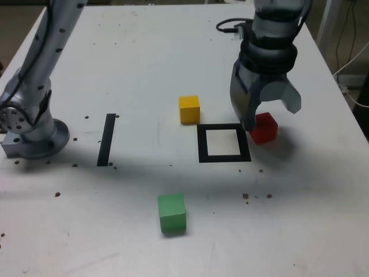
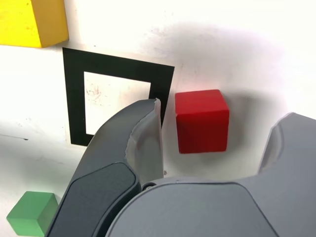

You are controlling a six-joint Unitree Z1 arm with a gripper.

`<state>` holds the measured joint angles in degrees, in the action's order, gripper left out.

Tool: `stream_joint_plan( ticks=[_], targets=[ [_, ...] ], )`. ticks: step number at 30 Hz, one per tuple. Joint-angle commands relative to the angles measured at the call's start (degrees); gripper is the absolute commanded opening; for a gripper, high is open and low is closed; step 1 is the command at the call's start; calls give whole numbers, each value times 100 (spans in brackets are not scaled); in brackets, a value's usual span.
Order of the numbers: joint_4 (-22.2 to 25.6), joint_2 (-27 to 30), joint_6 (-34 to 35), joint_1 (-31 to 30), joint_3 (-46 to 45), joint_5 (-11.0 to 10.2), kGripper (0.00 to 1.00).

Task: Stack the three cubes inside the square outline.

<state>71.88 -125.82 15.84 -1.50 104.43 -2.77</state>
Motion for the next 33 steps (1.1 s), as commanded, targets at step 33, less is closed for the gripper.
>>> stream_joint_plan(
  ticks=[33],
  targets=[
    [82,-543,151,98,356,392,62]
  ],
)
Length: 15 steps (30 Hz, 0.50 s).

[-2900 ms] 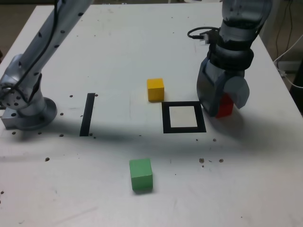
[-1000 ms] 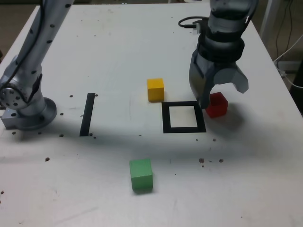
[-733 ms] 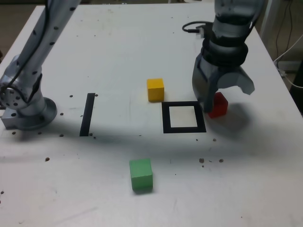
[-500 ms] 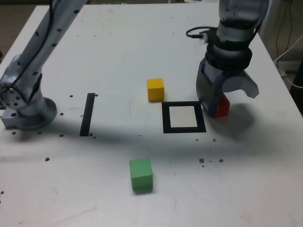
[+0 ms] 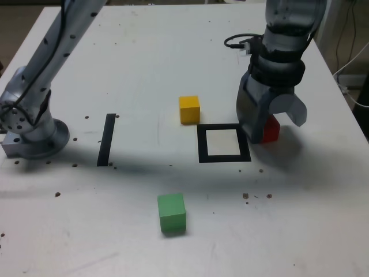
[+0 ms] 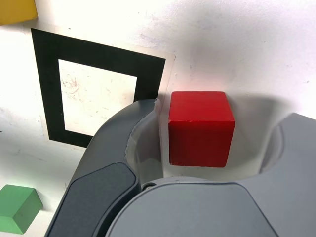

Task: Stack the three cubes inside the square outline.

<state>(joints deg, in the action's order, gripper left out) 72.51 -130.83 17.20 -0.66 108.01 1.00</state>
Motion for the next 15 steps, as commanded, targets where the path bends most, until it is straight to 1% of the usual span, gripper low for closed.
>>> stream_joint_plan(
  ticks=[1,7,15],
  targets=[
    [23,-48,14,16,-5,21,61],
    [-42,-51,11,22,-54,31,59],
    [-343,-24,11,22,-189,-167,46]
  ],
)
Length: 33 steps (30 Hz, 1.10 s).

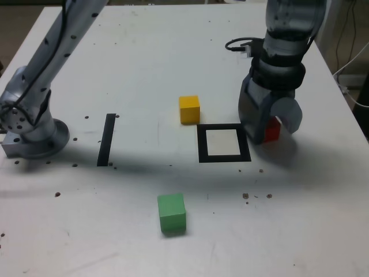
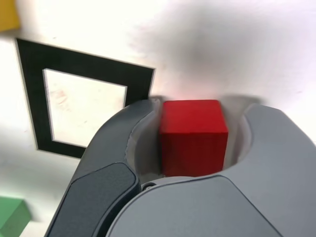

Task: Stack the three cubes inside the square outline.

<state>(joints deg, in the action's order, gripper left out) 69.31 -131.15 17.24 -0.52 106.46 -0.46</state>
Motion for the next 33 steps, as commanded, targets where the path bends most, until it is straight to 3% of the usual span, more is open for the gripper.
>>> stream_joint_plan(
  ticks=[1,12,19,27,33],
  targets=[
    [-32,21,8,8,-52,-28,44],
    [3,371,-23,8,-307,-43,23],
    [48,738,-263,-2,-519,-73,20],
    [-133,1266,-441,-1,-1497,-264,21],
    [-324,1314,-483,-37,-2018,-264,21]
  ],
)
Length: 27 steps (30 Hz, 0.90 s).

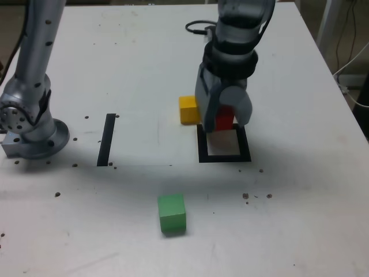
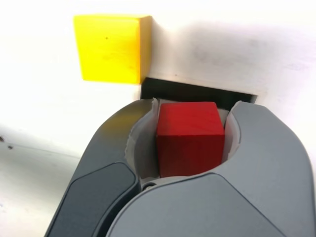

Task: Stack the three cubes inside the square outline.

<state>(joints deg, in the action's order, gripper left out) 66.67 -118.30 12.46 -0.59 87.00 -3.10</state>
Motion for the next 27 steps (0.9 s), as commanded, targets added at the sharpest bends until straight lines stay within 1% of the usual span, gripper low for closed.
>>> stream_joint_plan(
  ticks=[1,5,14,22,27],
  targets=[
    [-95,26,-4,-46,-113,3,21],
    [-224,18,11,-116,-210,28,21],
    [-455,-7,36,-255,-241,158,21],
    [-628,-101,75,-258,-344,-2,25],
    [-608,-142,80,-274,-285,30,25]
  ],
)
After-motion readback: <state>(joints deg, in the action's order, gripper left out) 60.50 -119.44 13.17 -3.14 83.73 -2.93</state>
